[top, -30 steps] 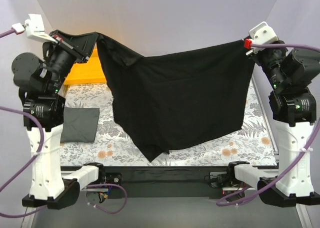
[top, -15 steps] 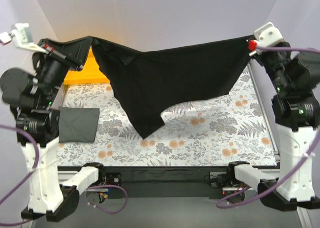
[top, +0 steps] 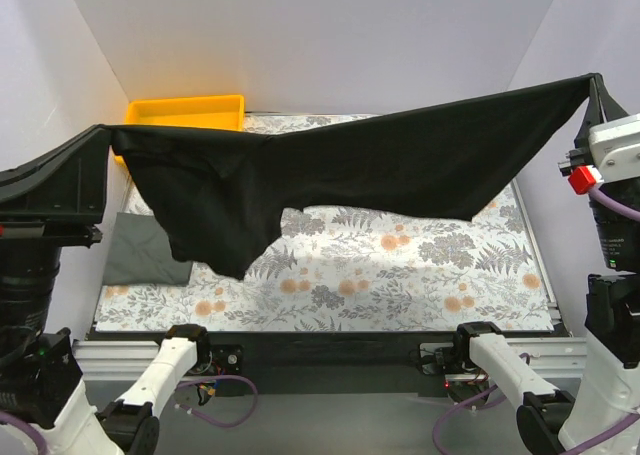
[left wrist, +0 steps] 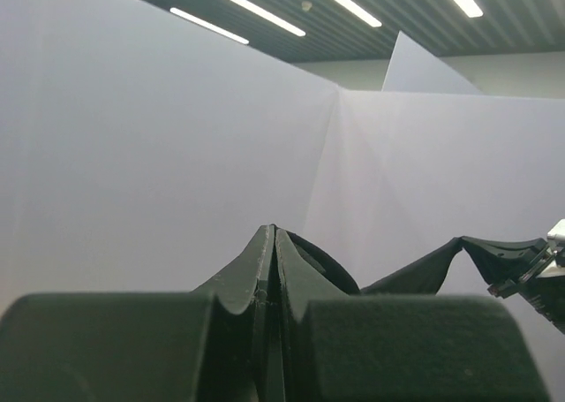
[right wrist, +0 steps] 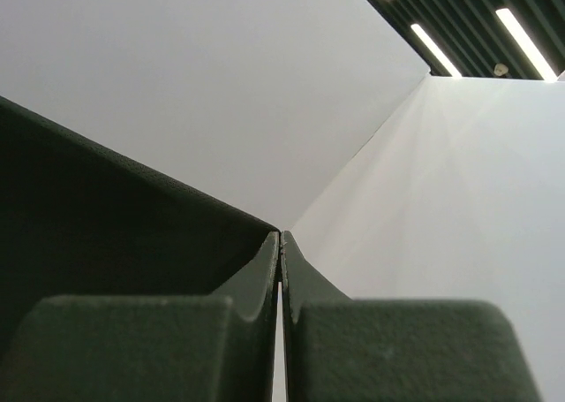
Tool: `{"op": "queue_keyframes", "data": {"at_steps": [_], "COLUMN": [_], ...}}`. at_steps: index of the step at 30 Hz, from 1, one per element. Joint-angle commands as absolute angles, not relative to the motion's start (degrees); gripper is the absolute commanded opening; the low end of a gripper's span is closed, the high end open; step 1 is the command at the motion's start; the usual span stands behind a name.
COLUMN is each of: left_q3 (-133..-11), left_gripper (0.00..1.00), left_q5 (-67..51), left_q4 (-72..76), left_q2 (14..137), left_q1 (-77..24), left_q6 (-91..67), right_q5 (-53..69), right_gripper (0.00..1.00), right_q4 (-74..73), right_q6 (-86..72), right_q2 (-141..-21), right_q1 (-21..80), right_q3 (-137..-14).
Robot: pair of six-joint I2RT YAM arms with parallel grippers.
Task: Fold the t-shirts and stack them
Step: Flatten the tshirt out
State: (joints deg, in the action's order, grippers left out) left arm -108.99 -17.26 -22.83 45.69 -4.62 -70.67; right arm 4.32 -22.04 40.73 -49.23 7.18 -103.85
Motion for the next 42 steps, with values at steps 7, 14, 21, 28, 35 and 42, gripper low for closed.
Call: {"op": "queue_keyframes", "data": {"at_steps": [7,14,21,28,35,42], "left_q3": [-116.1,-98.1,-73.8,-63.3,-74.3,-80.6], "left_gripper": [0.0,0.0,0.0,0.0,0.0,0.0], "left_q5": [-12.3,-11.0,-14.5,-14.1,-13.2,-10.8], "left_q4": [-26.7,-26.1,-16.8,-2.7,3.0,3.2], "left_q2": [55.1,55.4,58.0,76.8,100.5,109.7], "left_q1": [-4.4,-4.4,-4.5,-4.7,-5.6,-5.7], "left_q6": [-67.9,-67.6,-70.0,-72.5,-71.1,-71.8], "right_q5": [5.8,10.4,12.8,13.9,12.0,10.6], "right_gripper": [0.01,0.01,0.01,0.01,0.01,0.01], "right_q4": [-16.5,-12.0,-4.0,5.3,7.5,7.5], "right_q6": [42.4,44.3,47.1,50.5,53.4,55.0], "right_q2": [-52.7,-52.2,-54.5,-68.5,-90.0,-100.9], "right_q1": [6.9,6.9,6.9,6.9,6.8,6.7], "right_q3": [-103.7,-84.2,-61.0,-52.2,-56.8,-64.9]}}
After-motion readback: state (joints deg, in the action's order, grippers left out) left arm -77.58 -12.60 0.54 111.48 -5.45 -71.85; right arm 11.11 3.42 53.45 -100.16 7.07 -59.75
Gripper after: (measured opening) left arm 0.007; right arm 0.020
